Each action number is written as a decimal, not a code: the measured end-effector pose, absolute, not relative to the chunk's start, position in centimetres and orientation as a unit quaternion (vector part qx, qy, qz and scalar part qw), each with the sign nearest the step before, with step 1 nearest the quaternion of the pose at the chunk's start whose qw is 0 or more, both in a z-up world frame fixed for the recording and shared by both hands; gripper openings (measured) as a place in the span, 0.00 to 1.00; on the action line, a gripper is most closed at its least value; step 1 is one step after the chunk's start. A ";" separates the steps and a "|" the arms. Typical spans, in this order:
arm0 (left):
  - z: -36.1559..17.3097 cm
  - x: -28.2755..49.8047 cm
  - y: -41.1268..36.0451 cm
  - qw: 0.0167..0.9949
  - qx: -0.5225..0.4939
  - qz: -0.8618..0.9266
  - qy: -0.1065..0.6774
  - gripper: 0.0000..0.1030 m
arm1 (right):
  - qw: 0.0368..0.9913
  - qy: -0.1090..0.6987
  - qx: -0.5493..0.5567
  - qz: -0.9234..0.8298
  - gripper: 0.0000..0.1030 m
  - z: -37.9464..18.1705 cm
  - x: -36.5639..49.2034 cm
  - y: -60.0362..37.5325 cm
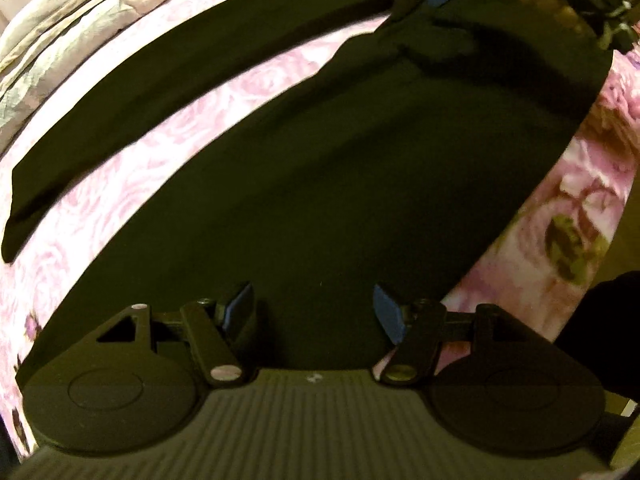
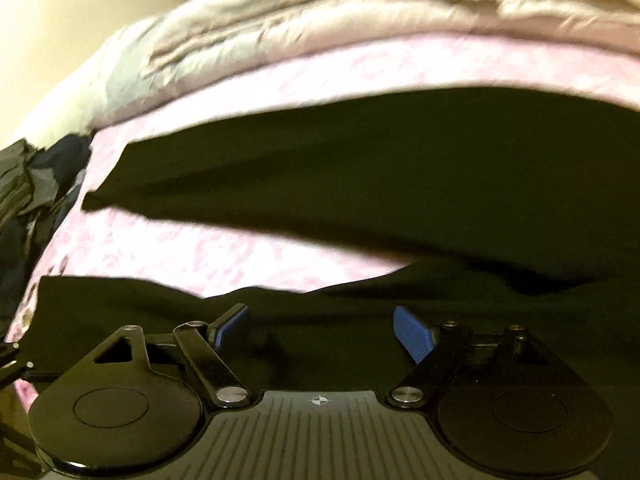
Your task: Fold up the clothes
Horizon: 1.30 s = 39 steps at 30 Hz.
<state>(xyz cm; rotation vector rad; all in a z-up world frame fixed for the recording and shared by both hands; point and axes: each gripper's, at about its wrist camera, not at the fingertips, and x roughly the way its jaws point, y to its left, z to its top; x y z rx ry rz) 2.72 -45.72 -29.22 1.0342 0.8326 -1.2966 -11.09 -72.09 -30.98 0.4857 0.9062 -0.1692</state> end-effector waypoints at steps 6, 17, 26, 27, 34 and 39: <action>-29.7 3.3 -48.3 0.605 0.441 -0.559 0.357 0.63 | 0.853 0.442 0.262 -0.087 0.80 -32.3 -10.9 -76.6; -30.2 2.7 -48.9 0.602 0.439 -0.560 0.361 0.63 | 0.854 0.467 0.217 -0.076 0.80 -34.0 -7.3 -76.6; -29.5 4.8 -44.9 0.619 0.435 -0.525 0.391 0.63 | 0.830 0.493 0.239 -0.102 0.80 -33.4 -14.7 -74.8; -29.0 5.0 -44.3 0.622 0.433 -0.523 0.390 0.63 | 0.822 0.500 0.247 -0.114 0.80 -33.0 -15.5 -74.8; -23.4 6.6 -40.2 0.651 0.399 -0.519 0.384 0.63 | 0.801 0.494 0.265 -0.209 1.00 -26.2 -21.9 -72.0; -18.6 7.5 -36.7 0.670 0.379 -0.520 0.371 0.65 | 0.789 0.494 0.256 -0.261 1.00 -20.3 -25.1 -68.6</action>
